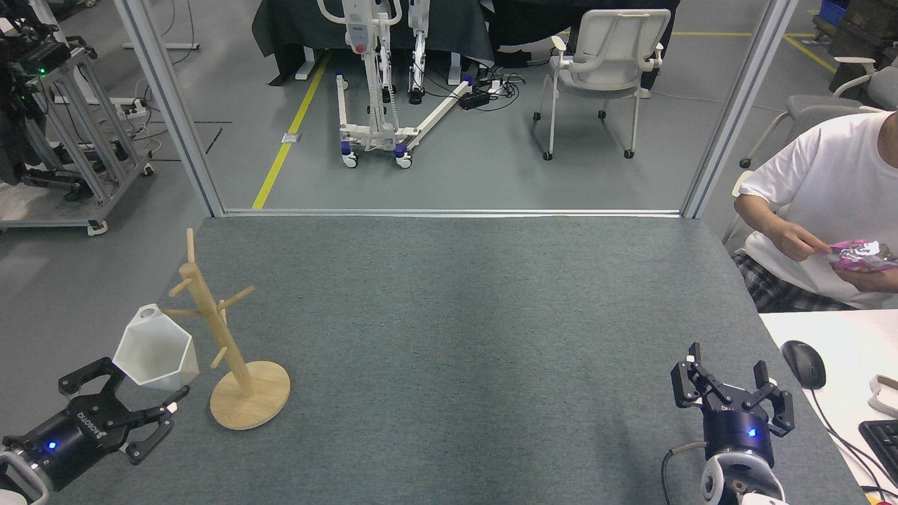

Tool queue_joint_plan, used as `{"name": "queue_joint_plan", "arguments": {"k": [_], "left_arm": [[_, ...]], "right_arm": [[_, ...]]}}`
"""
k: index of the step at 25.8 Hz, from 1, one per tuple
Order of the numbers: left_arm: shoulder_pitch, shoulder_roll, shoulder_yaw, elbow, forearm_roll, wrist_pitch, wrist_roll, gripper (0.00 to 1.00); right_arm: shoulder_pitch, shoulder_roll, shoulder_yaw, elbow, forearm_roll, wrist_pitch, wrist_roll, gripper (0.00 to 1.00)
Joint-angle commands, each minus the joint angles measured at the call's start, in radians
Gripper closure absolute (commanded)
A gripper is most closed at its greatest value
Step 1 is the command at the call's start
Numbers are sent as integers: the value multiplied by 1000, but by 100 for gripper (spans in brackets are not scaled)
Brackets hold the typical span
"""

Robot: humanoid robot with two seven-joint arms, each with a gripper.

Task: Hang cup on storage rack
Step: 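Lower the cup with the left gripper beside the wooden stand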

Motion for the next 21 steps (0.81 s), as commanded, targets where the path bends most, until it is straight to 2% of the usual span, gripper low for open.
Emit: {"name": "queue_joint_plan", "arguments": {"k": [1,14,21], "left_arm": [[-15,0,-1,16,0,-1,-7,100],[-10,8,7,33,15,-24,5,100],[4,74,38,30,15,-24,23,100]], "right_arm": [[0,1,1,1,3,2,-2,1],[0,1,2,1,3,0,-2,1],[0,1,2,1,3,0,-2,1]]}}
